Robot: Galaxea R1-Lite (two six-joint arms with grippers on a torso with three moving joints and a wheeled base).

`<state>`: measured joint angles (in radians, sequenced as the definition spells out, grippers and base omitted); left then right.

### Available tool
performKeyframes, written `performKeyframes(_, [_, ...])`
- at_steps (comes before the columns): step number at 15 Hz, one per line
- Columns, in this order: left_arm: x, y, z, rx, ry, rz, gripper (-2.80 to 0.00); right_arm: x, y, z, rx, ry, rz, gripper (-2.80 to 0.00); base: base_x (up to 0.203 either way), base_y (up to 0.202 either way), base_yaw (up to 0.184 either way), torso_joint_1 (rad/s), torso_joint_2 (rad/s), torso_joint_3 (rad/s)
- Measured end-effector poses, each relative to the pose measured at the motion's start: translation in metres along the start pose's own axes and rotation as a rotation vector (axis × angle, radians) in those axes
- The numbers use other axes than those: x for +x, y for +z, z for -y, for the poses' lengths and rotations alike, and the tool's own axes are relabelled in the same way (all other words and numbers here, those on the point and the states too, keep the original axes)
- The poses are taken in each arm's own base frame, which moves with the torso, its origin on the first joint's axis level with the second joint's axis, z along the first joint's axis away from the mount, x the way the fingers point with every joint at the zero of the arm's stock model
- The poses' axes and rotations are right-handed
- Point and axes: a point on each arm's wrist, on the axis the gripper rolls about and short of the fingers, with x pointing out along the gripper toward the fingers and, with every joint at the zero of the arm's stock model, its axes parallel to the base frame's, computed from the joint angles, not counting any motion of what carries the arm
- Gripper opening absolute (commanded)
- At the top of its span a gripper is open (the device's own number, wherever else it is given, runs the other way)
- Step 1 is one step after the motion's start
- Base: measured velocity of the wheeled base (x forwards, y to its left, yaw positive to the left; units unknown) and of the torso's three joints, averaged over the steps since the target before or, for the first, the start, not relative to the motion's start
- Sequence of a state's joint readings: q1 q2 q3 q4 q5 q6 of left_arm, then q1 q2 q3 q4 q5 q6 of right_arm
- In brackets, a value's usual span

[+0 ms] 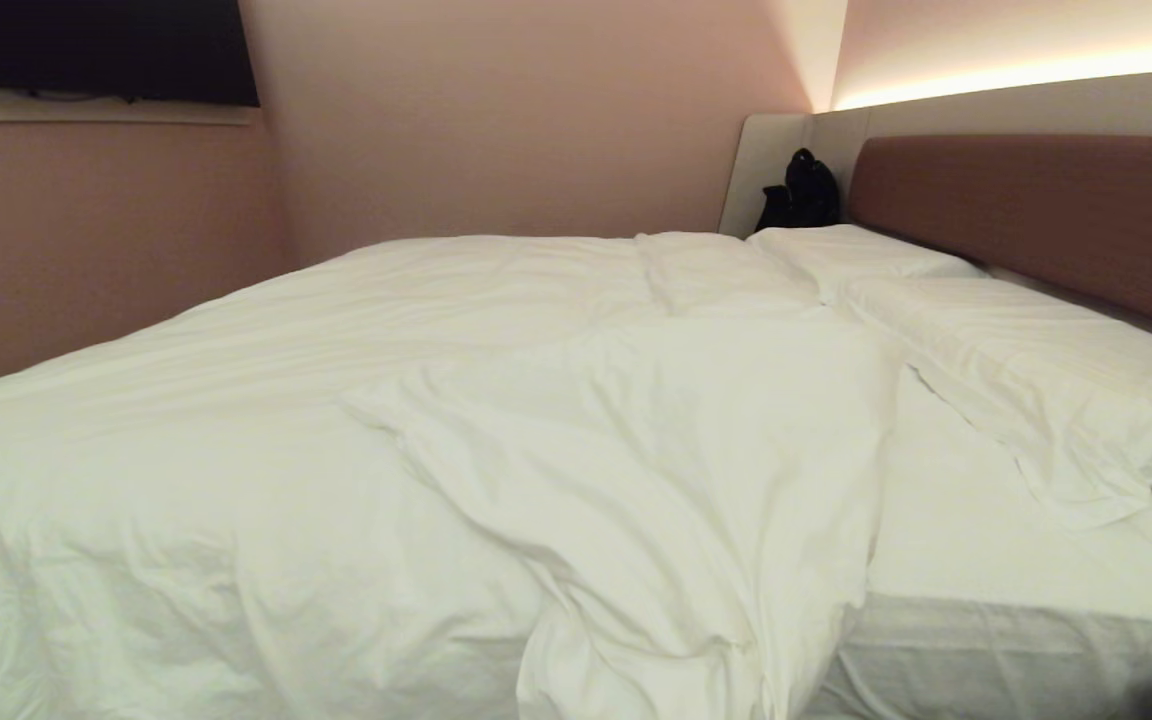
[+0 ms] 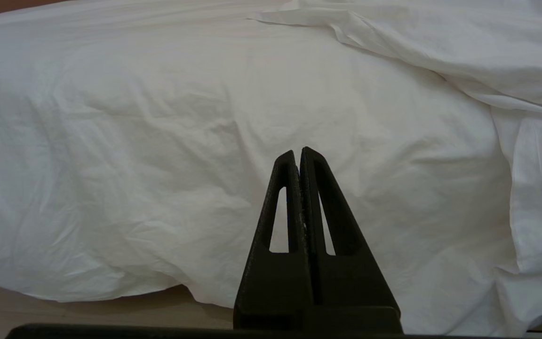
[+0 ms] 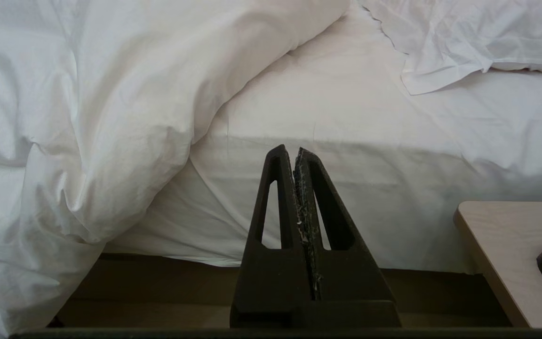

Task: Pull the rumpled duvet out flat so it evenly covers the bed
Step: Flatten the corners of the folded blanket

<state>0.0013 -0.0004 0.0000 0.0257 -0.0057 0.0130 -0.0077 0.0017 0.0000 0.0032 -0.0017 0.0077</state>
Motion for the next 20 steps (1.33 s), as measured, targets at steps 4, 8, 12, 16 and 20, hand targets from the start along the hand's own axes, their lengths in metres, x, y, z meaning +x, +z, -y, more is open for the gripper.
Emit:
performKeyframes(4, [0.0000, 0.0000, 0.0000, 0.000, 0.000, 0.000, -2.80, 0.0000, 0.0001, 0.0000, -0.001, 0.000, 0.000, -2.80, 0.000, 0.000, 0.000, 0.000, 0.00, 0.000])
performKeyframes(8, [0.0000, 0.0000, 0.0000, 0.001, 0.000, 0.000, -2.80, 0.0000, 0.0001, 0.0000, -0.001, 0.000, 0.000, -2.80, 0.000, 0.000, 0.000, 0.000, 0.00, 0.000])
performKeyframes(12, [0.0000, 0.0000, 0.0000, 0.000, 0.000, 0.000, -2.80, 0.0000, 0.0002, 0.0000, -0.001, 0.000, 0.001, -2.80, 0.000, 0.000, 0.000, 0.000, 0.00, 0.000])
performKeyframes(16, [0.0000, -0.0001, 0.0000, 0.001, 0.000, -0.001, -2.80, 0.0000, -0.0001, 0.0000, -0.004, -0.001, -0.001, -2.80, 0.000, 0.000, 0.000, 0.000, 0.00, 0.000])
performKeyframes(20, [0.0000, -0.0001, 0.0000, 0.000, 0.000, -0.001, -2.80, 0.0000, -0.0001, 0.0000, -0.022, 0.003, -0.001, -2.80, 0.000, 0.000, 0.000, 0.000, 0.00, 0.000])
